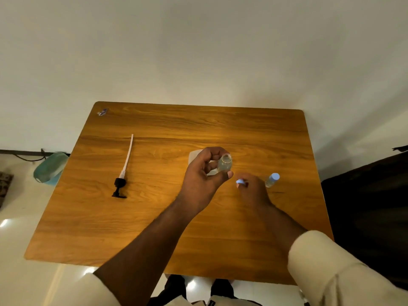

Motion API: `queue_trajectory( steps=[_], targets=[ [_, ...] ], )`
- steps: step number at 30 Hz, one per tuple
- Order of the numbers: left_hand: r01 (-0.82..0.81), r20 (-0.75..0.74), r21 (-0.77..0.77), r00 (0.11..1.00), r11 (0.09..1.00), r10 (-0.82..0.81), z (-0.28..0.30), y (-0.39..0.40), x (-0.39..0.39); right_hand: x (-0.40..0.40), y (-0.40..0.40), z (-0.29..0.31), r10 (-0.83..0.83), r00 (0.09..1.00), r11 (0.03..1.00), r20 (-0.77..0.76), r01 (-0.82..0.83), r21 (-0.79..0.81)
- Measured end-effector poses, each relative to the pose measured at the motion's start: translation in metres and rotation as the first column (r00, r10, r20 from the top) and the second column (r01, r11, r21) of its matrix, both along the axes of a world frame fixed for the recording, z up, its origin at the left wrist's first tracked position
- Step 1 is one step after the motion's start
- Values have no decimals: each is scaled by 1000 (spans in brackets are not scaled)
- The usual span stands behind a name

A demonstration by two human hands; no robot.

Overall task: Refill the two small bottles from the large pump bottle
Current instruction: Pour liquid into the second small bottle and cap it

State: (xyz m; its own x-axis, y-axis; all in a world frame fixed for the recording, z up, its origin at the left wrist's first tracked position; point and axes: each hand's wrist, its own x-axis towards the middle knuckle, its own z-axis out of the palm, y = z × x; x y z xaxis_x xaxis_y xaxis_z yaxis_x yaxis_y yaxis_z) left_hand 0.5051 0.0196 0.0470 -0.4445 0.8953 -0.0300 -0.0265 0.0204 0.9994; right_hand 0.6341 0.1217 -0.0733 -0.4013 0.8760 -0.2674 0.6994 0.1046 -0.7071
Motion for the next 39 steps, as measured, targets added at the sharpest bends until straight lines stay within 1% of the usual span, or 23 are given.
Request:
queue_trajectory(
  steps=[1, 2, 4, 5, 6, 7, 8, 10, 13, 15, 18, 20, 22, 26, 29, 31, 32, 34, 35, 36, 37, 38, 39],
  targets=[
    [1, -2, 3, 1000, 1000, -1, 3, -1, -2, -3, -1, 20, -121, 980, 988, -158, 104, -110],
    [-2, -1, 3, 1000, 1000, 2, 6, -2, -4, -6, -1, 42, -227, 927, 956, -299, 154, -249],
    [-9, 4, -5, 1000, 1000, 9, 10, -5, -9, -8, 4, 90, -356, 793, 881, -495, 108, -461],
    [-4, 4, -3, 1000, 1000, 4, 13, -6, -11, -5, 6, 116, -341, 761, 878, -552, 48, -477],
    [5, -1, 2, 1000, 1000, -5, 15, -8, -13, -2, 8, 141, -256, 765, 909, -590, -16, -416],
    [12, -10, 11, 1000, 1000, -12, 17, -9, -14, 1, 9, 165, -125, 787, 950, -604, -81, -302],
    [17, -20, 21, 1000, 1000, -17, 20, -11, -16, 3, 9, 187, 21, 809, 976, -588, -145, -164],
    [29, -25, 41, 999, 999, -28, 26, -13, -17, 3, 7, 220, 242, 824, 966, -513, -255, 46],
    [48, -9, 82, 999, 995, -47, 33, -14, -19, -2, -1, 246, 415, 830, 910, -371, -385, 157],
    [63, -5, 94, 998, 994, -62, 37, -14, -19, -6, -5, 253, 537, 821, 832, -194, -475, 287],
    [97, -31, 89, 995, 991, -94, 43, -16, -18, -11, -8, 261, 654, 754, 664, 62, -612, 430],
    [118, -47, 85, 992, 989, -114, 46, -17, -17, -14, -9, 266, 686, 712, 596, 149, -668, 445],
    [128, -56, 75, 991, 989, -124, 47, -17, -17, -17, -9, 270, 701, 679, 559, 219, -713, 423],
    [131, -109, 57, 986, 990, -124, 47, -19, -15, -25, -12, 271, 671, 650, 544, 356, -758, 359],
    [128, -125, 58, 985, 990, -120, 46, -20, -12, -27, -14, 272, 543, 662, 562, 517, -744, 361],
    [134, -125, 64, 984, 989, -125, 46, -19, -9, -26, -16, 272, 349, 661, 531, 665, -724, 440],
    [139, -115, 63, 985, 988, -131, 46, -18, -8, -25, -18, 274, 263, 686, 511, 679, -696, 505],
    [148, -107, 69, 984, 987, -140, 48, -16, -5, -20, -16, 280, 183, 789, 510, 587, -586, 629],
    [151, -112, 75, 984, 986, -142, 50, -14, -4, -16, -13, 284, 210, 825, 545, 525, -544, 638],
    [155, -114, 80, 983, 985, -145, 51, -13, -3, -12, -9, 288, 315, 833, 585, 455, -548, 598],
    [161, -110, 84, 982, 983, -152, 53, -12, -2, -9, -5, 293, 451, 810, 628, 376, -587, 511],
    [168, -98, 88, 982, 982, -159, 55, -10, -1, -7, -4, 298, 577, 745, 627, 336, -667, 402],
    [169, -79, 95, 984, 981, -162, 57, -9, 1, -7, -4, 301, 647, 673, 593, 358, -740, 319]
  ],
)
